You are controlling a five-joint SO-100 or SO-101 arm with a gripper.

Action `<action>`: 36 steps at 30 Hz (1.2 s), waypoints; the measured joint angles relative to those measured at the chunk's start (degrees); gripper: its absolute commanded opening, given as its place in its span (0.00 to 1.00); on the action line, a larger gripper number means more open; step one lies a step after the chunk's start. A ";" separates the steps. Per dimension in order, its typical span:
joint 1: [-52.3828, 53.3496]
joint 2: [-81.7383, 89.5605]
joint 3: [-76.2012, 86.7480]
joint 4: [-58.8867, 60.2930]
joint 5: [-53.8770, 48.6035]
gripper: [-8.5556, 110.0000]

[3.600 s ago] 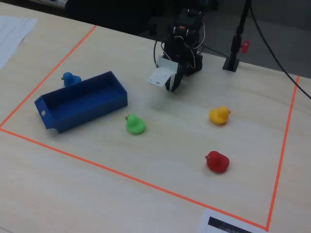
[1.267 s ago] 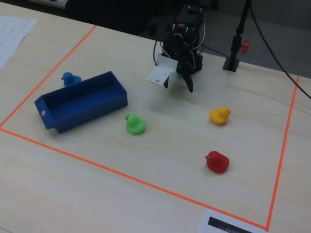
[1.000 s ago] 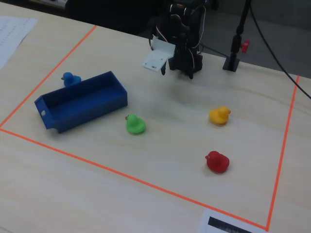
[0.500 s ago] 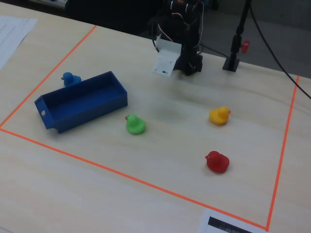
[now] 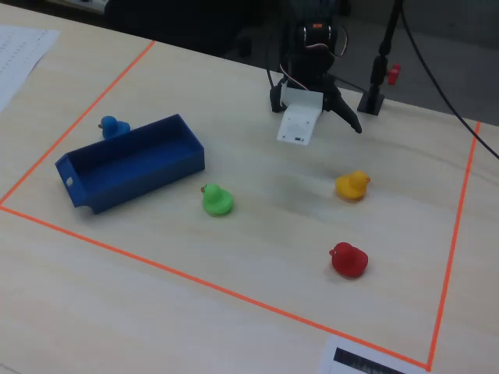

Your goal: Grasp yellow duck and put it into box.

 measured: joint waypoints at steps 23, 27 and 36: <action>-13.10 -20.65 -3.69 -14.41 26.10 0.55; -15.21 -21.27 -2.46 -15.47 27.42 0.55; -15.56 -26.63 -6.68 -16.17 31.11 0.56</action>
